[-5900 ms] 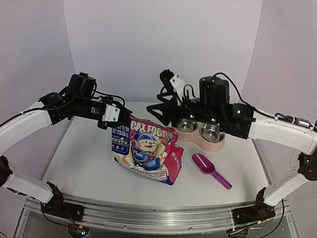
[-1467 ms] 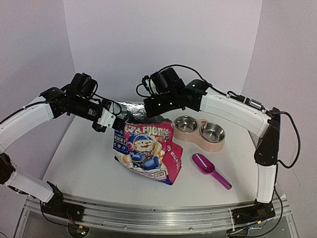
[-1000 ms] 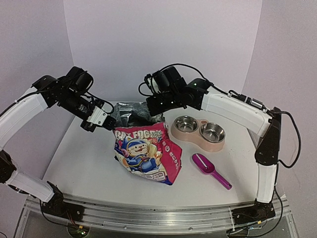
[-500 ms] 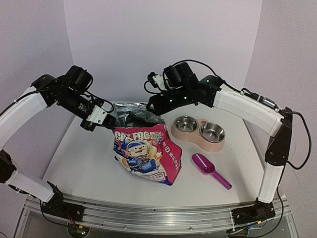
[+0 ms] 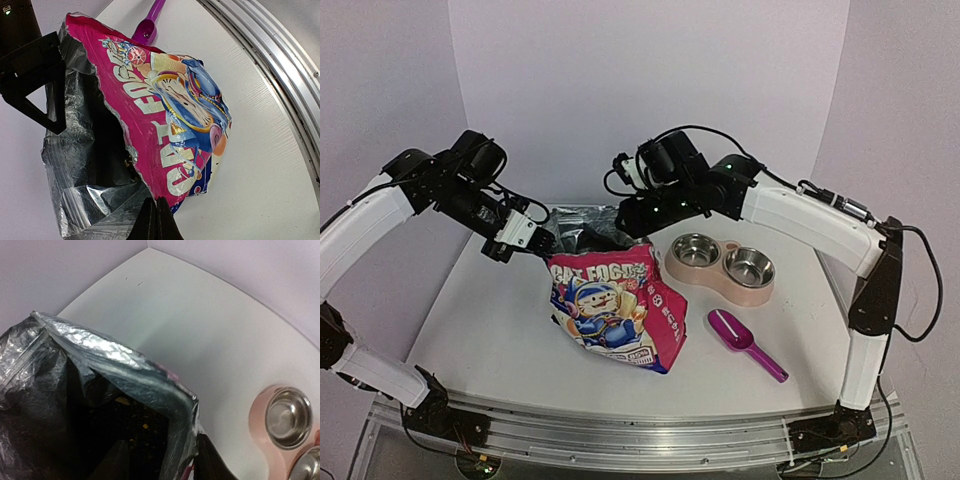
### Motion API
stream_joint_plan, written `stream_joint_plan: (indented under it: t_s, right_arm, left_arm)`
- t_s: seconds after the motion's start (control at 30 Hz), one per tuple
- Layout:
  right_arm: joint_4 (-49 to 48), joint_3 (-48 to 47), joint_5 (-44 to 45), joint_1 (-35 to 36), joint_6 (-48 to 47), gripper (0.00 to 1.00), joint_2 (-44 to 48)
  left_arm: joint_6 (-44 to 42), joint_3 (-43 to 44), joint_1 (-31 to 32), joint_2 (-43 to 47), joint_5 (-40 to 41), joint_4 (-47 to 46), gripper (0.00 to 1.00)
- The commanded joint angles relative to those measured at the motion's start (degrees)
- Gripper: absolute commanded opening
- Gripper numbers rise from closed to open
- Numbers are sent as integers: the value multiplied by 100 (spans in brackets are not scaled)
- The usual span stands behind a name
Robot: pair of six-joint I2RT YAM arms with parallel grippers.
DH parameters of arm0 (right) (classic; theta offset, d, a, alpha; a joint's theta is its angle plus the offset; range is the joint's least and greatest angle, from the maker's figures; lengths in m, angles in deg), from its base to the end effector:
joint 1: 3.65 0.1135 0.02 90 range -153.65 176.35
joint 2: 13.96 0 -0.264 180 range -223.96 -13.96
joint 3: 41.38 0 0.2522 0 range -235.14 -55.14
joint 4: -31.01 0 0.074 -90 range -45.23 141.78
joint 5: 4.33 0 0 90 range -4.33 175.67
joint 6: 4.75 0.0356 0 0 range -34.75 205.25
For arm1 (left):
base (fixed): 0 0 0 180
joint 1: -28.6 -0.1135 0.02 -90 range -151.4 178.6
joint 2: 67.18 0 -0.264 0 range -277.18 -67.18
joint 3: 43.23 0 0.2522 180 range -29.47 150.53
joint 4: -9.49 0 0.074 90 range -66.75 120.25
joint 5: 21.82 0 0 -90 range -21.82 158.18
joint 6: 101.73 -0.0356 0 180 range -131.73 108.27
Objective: Serve the pet food
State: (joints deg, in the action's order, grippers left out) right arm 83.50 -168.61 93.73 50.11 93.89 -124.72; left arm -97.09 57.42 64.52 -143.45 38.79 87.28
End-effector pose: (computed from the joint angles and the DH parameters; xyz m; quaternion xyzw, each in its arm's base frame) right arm 0.2664 0.3550 0.3676 -0.3116 0.8331 0.1810 0.4197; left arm 0.1919 -0.1606 0.3897 0.8395 0.3809 -0.0918 0.3765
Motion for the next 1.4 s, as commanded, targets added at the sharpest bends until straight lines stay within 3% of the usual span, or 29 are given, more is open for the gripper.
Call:
stream_joint_plan:
  t_s: [0.0,0.07,0.1,0.27,0.5,0.73,0.83,0.93,1.0,1.17,1.37]
  right_arm:
    - [81,-503,1092,-7,275,17,-231]
    - [82,-624,1265,-11,370,2,-275]
    - [76,-669,1361,-8,420,0,-284]
    - [66,-997,1515,-10,638,0,-392]
    - [55,-1011,626,-9,553,0,-350]
    - [129,179,616,-419,767,36,979]
    - [371,1475,385,-1053,1081,54,1748]
    - [798,2816,217,-1610,1161,85,2367]
    - [965,3595,195,-1754,1051,98,2629]
    - [959,5152,331,-1794,411,98,3245]
    - [643,4981,594,-1834,-1636,97,3470]
  left_arm:
    - [81,239,-33,188,-30,149,0]
    - [112,288,-33,207,-22,195,0]
    - [131,329,-31,212,-23,214,0]
    - [164,389,-33,262,85,262,0]
    - [312,468,-33,282,14,270,0]
    - [479,199,-33,464,-244,-26,1]
    - [670,210,-30,489,-458,-154,16]
    - [855,257,-28,497,-660,-173,35]
    - [969,285,-32,515,-760,-170,45]
    - [1387,394,-31,554,-993,-174,59]
    - [1966,475,-31,599,-1104,-568,66]
